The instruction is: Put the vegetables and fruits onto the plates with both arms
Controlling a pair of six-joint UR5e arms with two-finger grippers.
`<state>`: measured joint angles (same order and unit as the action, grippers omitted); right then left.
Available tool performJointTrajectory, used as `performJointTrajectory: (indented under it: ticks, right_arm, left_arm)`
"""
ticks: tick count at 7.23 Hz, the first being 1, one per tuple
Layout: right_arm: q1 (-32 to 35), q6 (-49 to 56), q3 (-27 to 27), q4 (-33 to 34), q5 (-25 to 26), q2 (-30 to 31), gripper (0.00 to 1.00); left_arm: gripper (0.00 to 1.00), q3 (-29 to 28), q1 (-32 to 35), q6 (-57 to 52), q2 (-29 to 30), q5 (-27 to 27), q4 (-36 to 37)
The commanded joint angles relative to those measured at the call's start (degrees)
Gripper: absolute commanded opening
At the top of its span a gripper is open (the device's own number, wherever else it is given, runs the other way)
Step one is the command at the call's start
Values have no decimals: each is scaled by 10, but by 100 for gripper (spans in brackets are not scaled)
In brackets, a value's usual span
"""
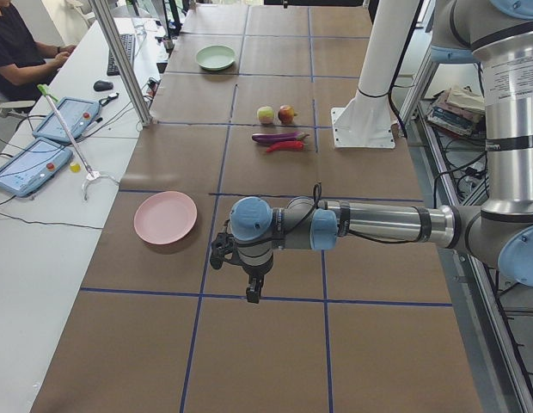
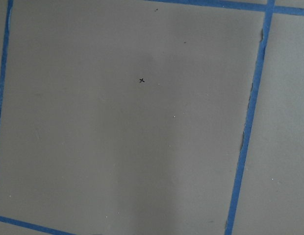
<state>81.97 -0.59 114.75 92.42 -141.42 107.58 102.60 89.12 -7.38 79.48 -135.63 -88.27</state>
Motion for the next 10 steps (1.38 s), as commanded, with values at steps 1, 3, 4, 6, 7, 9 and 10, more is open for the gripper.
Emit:
performJointTrajectory:
  ticks: [1,3,4,6,7,9,10]
  right_arm:
    - [-21,-5,3,-11,-8,-1,100]
    - [-70,-57,4,-61,-7,-6,100]
    - [-103,-150,8,-120,-7,-7,100]
    - [-165,-300,12,-191,-3,-49,100]
    - [-207,-405,13,-191,-3,-105,100]
    - [-291,-575,24,-189,11,-213,100]
    - [-358,-675,22,-184,48,-277,100]
  left_arm:
    - [100,0,0,3,-2,-1,-19]
    - [100,8,0,3,-2,-2,-19]
    - [100,8,-1,2,-2,-2,-20]
    - [100,9,-1,2,-2,-2,-19]
    - [100,9,-2,3,-1,-2,-22]
    - [100,8,-3,3,-1,-2,-39]
    - [100,6,-4,2,-1,-2,-40]
